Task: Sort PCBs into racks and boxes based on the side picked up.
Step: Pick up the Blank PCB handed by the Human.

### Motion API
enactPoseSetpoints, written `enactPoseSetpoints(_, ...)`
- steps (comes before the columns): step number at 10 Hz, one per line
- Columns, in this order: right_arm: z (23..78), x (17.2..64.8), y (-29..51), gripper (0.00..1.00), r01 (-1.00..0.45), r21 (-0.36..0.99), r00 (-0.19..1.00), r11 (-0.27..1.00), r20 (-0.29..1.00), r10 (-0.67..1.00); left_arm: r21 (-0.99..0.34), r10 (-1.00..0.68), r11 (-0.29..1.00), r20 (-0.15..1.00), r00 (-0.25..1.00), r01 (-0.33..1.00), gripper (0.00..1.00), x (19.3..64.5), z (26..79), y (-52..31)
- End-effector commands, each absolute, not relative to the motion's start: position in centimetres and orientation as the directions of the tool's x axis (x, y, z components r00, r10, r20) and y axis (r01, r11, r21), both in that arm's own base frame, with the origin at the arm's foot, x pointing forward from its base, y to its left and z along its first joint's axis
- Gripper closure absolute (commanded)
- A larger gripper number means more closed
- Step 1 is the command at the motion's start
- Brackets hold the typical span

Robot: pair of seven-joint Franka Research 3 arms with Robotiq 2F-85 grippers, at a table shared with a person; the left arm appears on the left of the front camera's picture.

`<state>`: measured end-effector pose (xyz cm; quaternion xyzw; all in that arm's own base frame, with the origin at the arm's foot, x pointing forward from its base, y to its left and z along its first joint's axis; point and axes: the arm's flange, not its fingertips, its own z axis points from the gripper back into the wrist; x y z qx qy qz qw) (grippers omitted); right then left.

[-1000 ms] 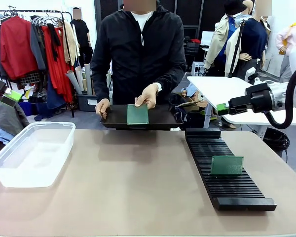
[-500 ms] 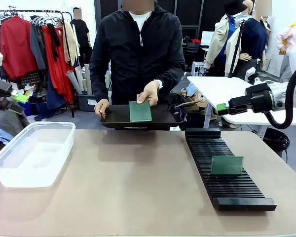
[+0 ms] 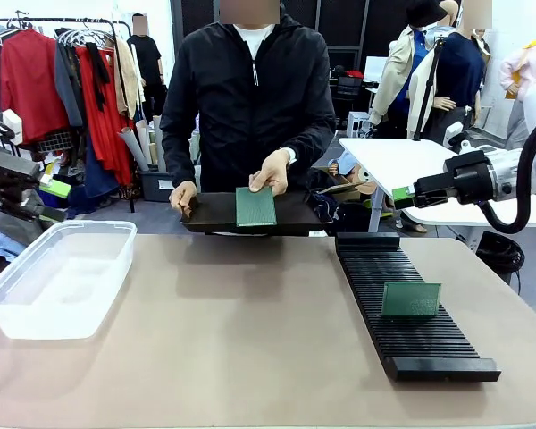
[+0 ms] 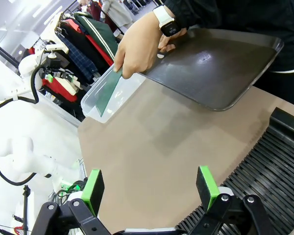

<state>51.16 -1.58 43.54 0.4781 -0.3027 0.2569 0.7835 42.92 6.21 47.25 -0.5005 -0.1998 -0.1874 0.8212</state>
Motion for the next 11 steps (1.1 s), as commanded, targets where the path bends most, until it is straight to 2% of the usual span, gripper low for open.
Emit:
enactPoseSetpoints(1, 43.6, 51.2, -1.5, 0.00, -0.704, 0.581, 0.668, 0.409, 0.736, 0.105, -0.789, -0.027, 0.368, 0.520, 0.854, 0.492, 0.00, 42.7, 46.2, 4.6)
enactPoseSetpoints(8, 43.6, 51.2, -1.5, 0.00, -0.704, 0.581, 0.668, 0.409, 0.736, 0.105, -0.834, 0.053, 0.275, 0.509, 0.859, 0.478, 0.00, 44.9, 42.4, -3.8)
enactPoseSetpoints(11, 43.6, 51.2, -1.5, 0.00, -0.704, 0.581, 0.668, 0.409, 0.736, 0.105, -0.851, 0.025, 0.217, 0.494, 0.869, 0.477, 0.00, 46.4, 41.2, -7.8)
